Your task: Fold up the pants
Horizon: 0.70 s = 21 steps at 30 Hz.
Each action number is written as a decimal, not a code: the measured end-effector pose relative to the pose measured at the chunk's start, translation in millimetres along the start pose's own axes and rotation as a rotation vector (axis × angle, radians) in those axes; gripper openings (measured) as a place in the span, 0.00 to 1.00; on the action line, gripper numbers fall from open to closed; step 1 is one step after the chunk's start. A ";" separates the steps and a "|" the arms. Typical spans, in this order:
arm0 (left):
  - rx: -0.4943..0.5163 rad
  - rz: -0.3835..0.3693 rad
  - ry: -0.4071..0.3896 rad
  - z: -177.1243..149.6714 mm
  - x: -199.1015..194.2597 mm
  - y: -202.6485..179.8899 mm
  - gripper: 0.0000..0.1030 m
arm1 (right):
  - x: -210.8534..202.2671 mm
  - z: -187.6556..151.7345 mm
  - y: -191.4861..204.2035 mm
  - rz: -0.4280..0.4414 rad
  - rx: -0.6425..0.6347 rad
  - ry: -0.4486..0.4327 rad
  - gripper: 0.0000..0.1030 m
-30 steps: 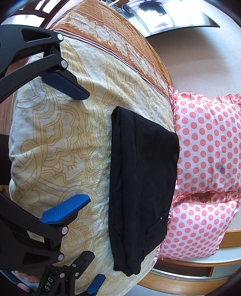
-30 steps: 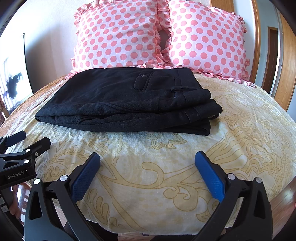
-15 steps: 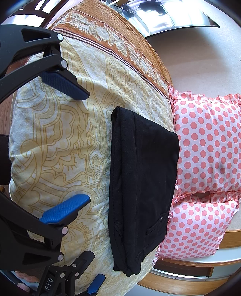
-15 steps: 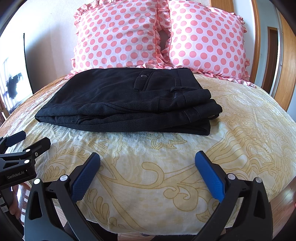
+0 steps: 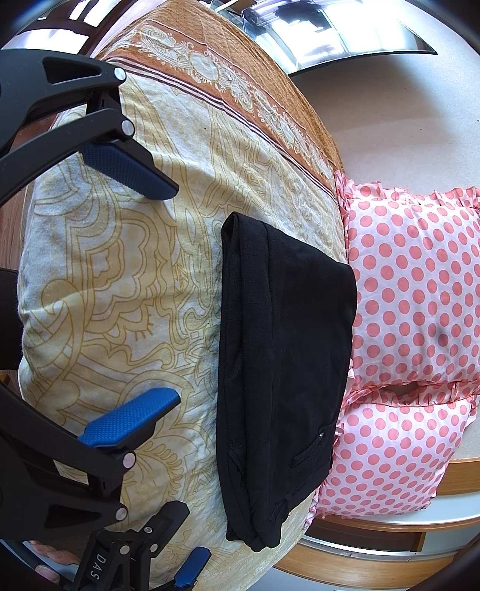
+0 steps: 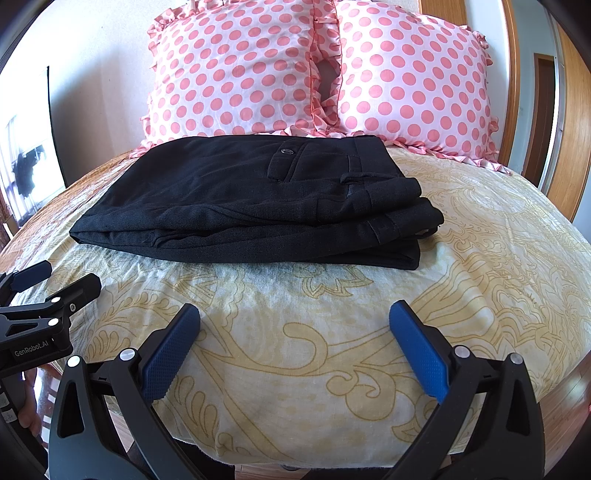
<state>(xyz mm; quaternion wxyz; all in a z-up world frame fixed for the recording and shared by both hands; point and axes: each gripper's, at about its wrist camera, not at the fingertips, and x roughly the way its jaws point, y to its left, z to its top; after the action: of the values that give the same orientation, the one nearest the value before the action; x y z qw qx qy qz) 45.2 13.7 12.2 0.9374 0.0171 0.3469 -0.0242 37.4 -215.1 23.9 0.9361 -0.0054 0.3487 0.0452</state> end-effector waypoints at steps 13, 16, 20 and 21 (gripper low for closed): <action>-0.001 0.000 -0.001 -0.1 -0.4 -0.2 0.98 | 0.2 -0.3 0.2 0.000 0.000 -0.001 0.99; -0.001 0.000 0.001 0.0 -0.4 -0.3 0.98 | 0.1 -0.6 0.2 -0.001 0.000 -0.002 0.99; 0.003 -0.004 0.005 0.1 -0.2 -0.5 0.98 | 0.2 -0.6 0.4 -0.001 0.001 -0.003 0.99; 0.005 -0.005 0.007 0.5 -0.2 -0.5 0.98 | 0.1 -0.7 0.4 -0.001 0.001 -0.003 0.99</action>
<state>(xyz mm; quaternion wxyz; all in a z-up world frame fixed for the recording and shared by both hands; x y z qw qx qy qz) 45.3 13.2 12.7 0.9361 0.0188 0.3501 -0.0276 37.0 -214.8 23.3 0.9368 -0.0053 0.3471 0.0445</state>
